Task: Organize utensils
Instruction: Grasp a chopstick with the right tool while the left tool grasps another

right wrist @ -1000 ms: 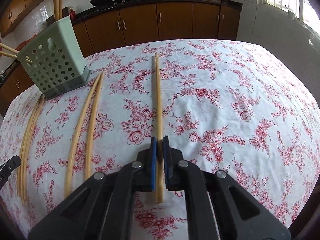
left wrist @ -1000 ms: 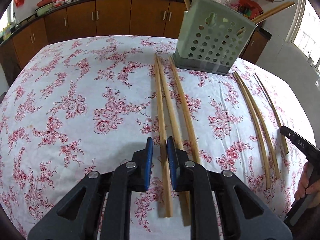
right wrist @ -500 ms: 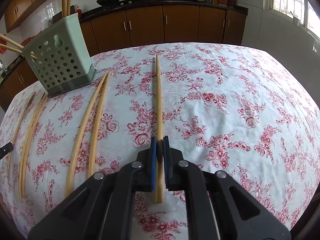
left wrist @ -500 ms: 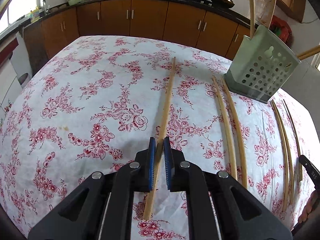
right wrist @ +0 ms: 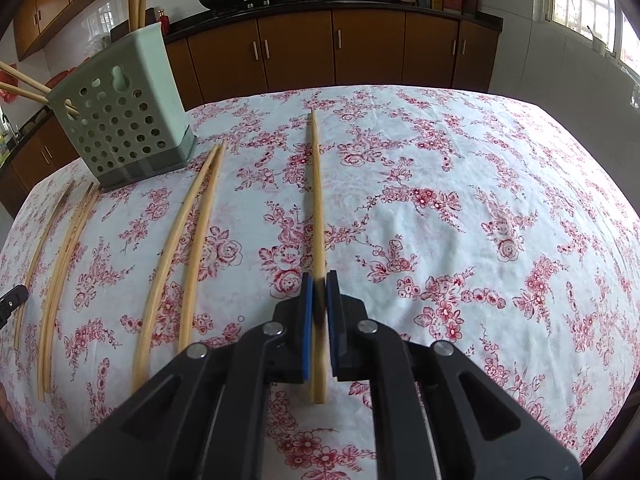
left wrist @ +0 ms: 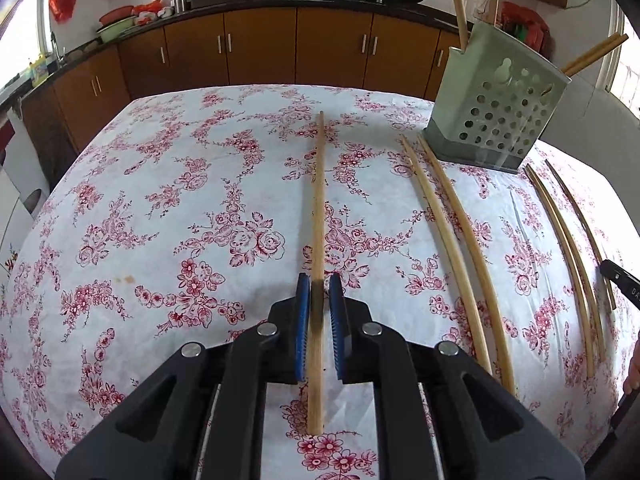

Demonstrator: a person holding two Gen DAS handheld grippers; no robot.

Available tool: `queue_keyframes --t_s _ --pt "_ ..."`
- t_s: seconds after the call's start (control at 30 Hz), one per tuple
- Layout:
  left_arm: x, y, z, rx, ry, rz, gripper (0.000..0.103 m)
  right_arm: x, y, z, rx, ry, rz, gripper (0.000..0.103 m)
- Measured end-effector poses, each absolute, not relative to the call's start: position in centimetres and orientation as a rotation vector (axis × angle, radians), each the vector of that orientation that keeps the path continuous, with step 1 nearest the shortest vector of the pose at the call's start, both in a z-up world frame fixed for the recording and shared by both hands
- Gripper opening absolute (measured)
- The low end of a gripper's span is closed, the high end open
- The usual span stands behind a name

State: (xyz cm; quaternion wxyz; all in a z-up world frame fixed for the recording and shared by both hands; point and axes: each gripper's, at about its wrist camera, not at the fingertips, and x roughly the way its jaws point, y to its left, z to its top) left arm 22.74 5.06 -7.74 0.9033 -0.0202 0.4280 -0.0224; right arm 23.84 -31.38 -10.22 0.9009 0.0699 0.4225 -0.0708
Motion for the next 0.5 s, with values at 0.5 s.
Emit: queue_keyframes --t_s 0.5 --pt "22.69 5.04 -7.77 -0.009 0.886 -0.071 0.011 23.19 -30.92 -10.29 0.121 0.877 -0.14 0.009"
